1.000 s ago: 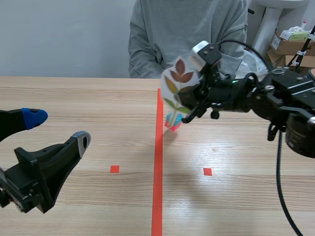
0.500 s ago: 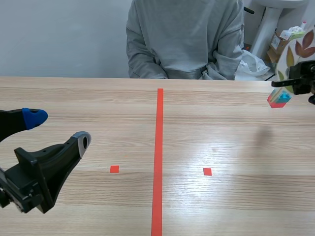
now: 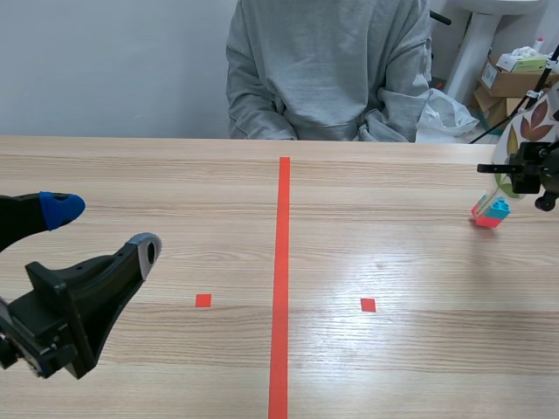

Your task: Do the leaf sorting experiment

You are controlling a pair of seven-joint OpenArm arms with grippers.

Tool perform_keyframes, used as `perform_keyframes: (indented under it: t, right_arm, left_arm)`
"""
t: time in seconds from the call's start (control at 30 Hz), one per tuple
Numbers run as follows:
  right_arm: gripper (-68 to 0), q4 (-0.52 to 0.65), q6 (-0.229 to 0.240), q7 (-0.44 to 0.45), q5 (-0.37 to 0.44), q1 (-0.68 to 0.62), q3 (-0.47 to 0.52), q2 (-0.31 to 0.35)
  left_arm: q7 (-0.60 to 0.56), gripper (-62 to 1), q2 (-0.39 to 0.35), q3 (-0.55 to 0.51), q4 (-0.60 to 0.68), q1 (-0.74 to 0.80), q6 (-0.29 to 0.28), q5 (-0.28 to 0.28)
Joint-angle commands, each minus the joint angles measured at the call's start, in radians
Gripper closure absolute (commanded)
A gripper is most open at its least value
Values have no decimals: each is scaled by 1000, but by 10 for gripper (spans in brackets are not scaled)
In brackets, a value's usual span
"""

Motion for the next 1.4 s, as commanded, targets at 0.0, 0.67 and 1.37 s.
perform_keyframes:
  t: [0.0,0.67,1.37]
  right_arm:
    - [-17,10,-1,16,-2,27,-5,14]
    - [-602,-7,24,-47,5,21,-3,21]
    - [-609,757,384,-108,225,-709,328,80]
  left_arm:
    - [-14,-594,3,-3,18,-3,-2,-7]
    - [-13,-594,3,-3,18,-3,-2,-8]
    - [-14,-594,3,-3,18,-3,-2,-7]
